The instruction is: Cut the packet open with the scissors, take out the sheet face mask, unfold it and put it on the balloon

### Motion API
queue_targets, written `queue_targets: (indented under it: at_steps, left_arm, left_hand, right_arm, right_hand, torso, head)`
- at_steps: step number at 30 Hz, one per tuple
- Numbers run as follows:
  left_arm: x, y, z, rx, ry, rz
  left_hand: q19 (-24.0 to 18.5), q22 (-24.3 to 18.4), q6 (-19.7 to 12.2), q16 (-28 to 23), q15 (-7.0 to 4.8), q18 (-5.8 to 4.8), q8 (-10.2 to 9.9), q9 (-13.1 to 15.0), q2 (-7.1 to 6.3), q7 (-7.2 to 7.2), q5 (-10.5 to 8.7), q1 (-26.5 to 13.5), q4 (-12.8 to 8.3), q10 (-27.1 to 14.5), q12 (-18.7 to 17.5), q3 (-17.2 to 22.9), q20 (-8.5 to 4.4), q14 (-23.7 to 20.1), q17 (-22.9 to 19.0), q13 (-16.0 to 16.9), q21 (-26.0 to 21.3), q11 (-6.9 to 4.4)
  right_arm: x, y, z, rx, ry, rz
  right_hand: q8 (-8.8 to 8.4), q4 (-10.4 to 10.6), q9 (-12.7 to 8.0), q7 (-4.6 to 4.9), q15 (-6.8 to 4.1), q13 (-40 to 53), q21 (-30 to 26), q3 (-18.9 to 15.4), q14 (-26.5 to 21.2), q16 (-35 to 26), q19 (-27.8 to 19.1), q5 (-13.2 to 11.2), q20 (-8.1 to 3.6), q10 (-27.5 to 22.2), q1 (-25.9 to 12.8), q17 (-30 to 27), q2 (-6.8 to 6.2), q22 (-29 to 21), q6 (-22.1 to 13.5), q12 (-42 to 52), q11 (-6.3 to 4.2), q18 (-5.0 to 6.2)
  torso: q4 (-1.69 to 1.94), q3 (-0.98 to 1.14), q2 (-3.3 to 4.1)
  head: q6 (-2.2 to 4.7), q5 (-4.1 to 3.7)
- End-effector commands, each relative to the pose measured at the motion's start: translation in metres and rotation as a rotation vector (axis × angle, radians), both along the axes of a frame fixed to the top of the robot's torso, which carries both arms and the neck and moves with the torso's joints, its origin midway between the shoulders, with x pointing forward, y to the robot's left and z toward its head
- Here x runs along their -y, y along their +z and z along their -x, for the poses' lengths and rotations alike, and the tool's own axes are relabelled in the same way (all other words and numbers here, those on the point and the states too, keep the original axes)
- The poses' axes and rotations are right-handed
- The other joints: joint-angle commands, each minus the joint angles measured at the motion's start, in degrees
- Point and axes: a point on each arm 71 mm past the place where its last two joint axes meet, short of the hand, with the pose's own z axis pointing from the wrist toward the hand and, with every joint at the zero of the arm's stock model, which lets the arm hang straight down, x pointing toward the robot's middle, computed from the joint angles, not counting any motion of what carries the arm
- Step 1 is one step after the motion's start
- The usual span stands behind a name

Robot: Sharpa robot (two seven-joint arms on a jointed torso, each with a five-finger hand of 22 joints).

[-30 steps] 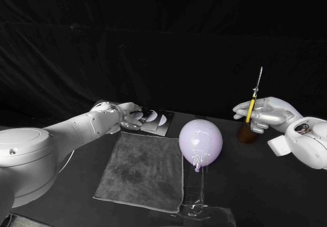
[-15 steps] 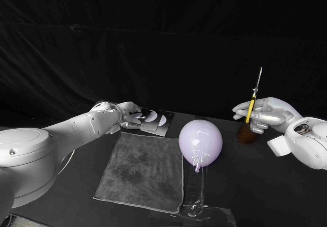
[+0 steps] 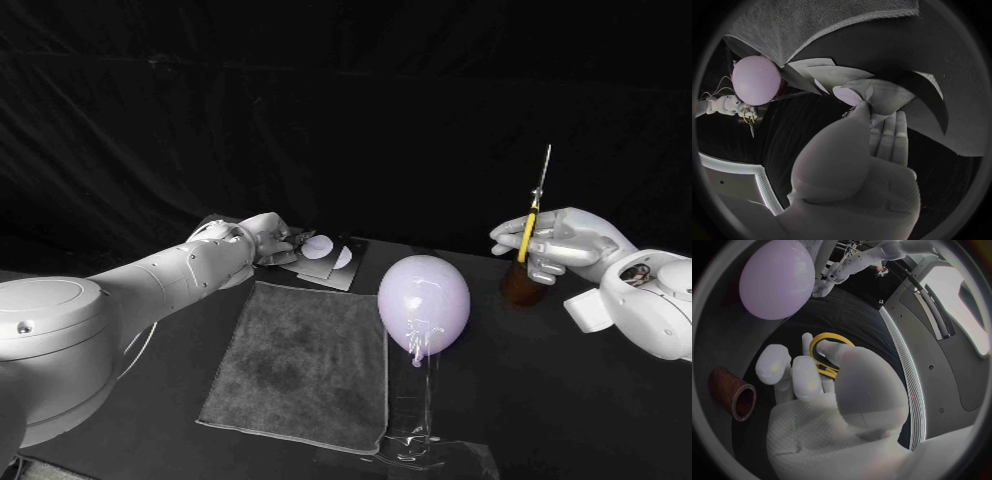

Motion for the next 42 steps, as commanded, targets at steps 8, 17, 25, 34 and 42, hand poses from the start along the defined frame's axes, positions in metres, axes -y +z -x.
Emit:
queue_targets:
  at_steps: [8,17,25,34,42]
  left_arm:
    - [-0.004,0.006,0.003,0.056,0.019,0.121]
    - [-0.005,0.041,-0.001,0.134,0.035,0.258]
    - [0.024,0.073,0.005,0.161,-0.023,0.455]
    - [0.08,0.085,0.023,-0.015,-0.15,0.751]
    - [0.124,0.088,0.039,-0.266,-0.292,1.091]
  left_hand:
    - [5.9,3.1,1.6,-3.1,0.25,4.19,-0.6,-0.1,-6.58,0.04,0.18,-6.0,-0.7,3.9,-4.3,12.9,5.85,1.8,-1.4,0.0,-0.6,0.06]
    - [5.8,2.9,1.7,-3.8,0.38,4.16,-0.5,0.1,-7.72,-0.01,0.18,-7.2,-1.4,4.1,-4.4,15.4,6.14,2.0,-1.6,0.0,-0.8,0.21]
    - [5.6,2.8,1.9,-4.1,0.36,4.06,-0.3,0.3,-8.29,0.43,0.18,-8.1,-1.8,4.4,-4.3,16.7,6.53,2.3,-1.6,0.1,-1.0,0.12]
    - [7.1,3.0,2.1,-4.1,0.06,4.2,0.1,0.7,-8.83,0.73,0.17,-9.6,-2.6,5.4,-4.3,18.4,6.84,3.4,-1.5,0.1,-0.3,-0.18]
    - [8.2,3.2,2.0,-4.1,-0.02,4.23,0.3,0.9,-8.7,0.7,0.16,-10.8,-2.8,5.8,-4.3,18.7,6.69,3.9,-1.4,0.1,0.3,-0.19]
  right_arm:
    - [-0.002,0.001,-0.001,0.008,0.016,0.007]
    - [-0.001,0.0,-0.005,0.007,-0.01,0.0]
    - [0.002,-0.001,-0.01,0.025,-0.031,-0.016]
    - [0.0,0.0,-0.014,0.064,-0.039,-0.039]
    - [-0.005,0.001,-0.019,0.108,-0.021,-0.066]
  right_hand:
    - [0.02,-0.3,0.1,-0.17,-0.16,0.1,-0.2,0.0,0.2,0.3,0.4,0.1,-0.04,14.4,-0.1,0.1,0.55,0.1,0.5,0.1,-5.31,0.44]
    - [-0.24,-0.4,0.1,-0.02,-0.11,-0.1,-0.6,-0.1,0.1,0.0,0.3,0.1,-0.05,13.8,-0.2,-0.3,0.52,-0.1,0.1,-0.6,-5.18,0.48]
    - [-0.33,-0.4,0.2,0.05,-0.05,-0.2,-0.6,-0.2,0.1,-0.1,0.3,0.1,-0.04,13.6,-0.3,-0.4,0.51,-0.1,0.0,-0.9,-5.1,0.48]
    - [-0.5,-0.5,0.2,0.18,0.06,-0.5,-0.9,-0.3,0.1,-0.2,0.2,0.0,0.02,13.1,-0.4,-0.6,0.48,-0.2,-0.2,-1.8,-4.95,0.48]
    - [-1.2,-0.5,0.2,0.94,0.74,-2.1,-2.7,-0.3,-0.5,-1.4,-0.5,-0.1,0.42,9.7,-0.6,-2.3,0.62,-1.0,-0.9,-5.3,-4.03,0.7]
  torso:
    - [0.04,0.15,-0.17]
    - [0.16,0.55,-0.96]
    - [0.16,0.81,-1.52]
    - [0.05,0.83,-1.59]
    - [0.09,0.82,-1.45]
  head:
    - [0.75,-0.22]
    - [1.42,-1.24]
    - [2.3,-2.41]
    - [3.77,-3.64]
    - [5.17,-5.47]
